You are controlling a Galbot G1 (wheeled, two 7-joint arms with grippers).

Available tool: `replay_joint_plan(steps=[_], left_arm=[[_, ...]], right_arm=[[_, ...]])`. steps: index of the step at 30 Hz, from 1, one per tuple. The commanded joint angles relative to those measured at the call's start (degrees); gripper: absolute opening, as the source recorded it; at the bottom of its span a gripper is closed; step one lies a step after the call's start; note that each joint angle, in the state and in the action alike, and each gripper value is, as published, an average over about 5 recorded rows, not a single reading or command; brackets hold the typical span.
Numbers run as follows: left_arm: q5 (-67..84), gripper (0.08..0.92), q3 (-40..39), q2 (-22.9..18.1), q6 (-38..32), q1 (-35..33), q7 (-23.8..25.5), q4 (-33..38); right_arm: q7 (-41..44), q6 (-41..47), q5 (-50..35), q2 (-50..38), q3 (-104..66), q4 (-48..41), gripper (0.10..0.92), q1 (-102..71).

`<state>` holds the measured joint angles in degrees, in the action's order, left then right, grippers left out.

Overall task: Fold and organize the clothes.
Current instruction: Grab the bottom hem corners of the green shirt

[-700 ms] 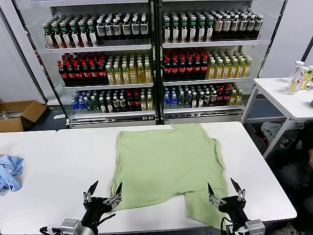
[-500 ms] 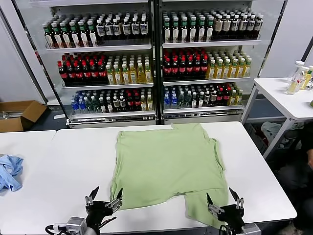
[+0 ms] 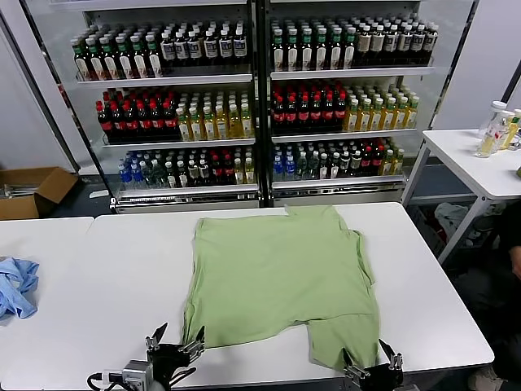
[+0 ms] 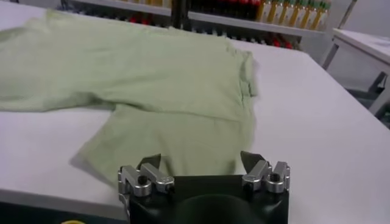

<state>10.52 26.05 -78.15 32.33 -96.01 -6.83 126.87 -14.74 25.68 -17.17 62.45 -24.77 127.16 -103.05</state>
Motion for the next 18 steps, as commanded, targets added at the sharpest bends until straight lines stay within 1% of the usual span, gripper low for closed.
replay_joint_plan(steps=[1, 3, 5, 9, 18], left_arm=[[-0.01, 0.816, -0.15, 0.17, 0.85, 0.31, -0.19, -0.82], [0.34, 0.796, -0.27, 0.11, 0.87, 0.29, -0.34, -0.97], [0.80, 0.752, -0.40, 0.10, 0.89, 0.24, -0.46, -1.17], [1.49, 0.640, -0.70, 0.09, 0.91, 0.01, -0.57, -1.61], [2.69, 0.380, -0.83, 0.13, 0.98, -0.60, -0.57, -2.48]], right_arm=[[0.11, 0.97, -0.35, 0.00, 0.21, -0.22, 0.807, -0.73], [-0.05, 1.30, -1.46, 0.03, 0.32, -0.57, 0.778, -0.37], [-0.16, 1.52, -2.46, 0.06, 0.47, -0.91, 0.732, -0.07], [-0.53, 1.80, -3.82, 0.10, 0.74, -1.42, 0.628, 0.32], [-0.53, 2.29, -5.41, -0.14, 0.60, -1.72, 0.368, 0.76]])
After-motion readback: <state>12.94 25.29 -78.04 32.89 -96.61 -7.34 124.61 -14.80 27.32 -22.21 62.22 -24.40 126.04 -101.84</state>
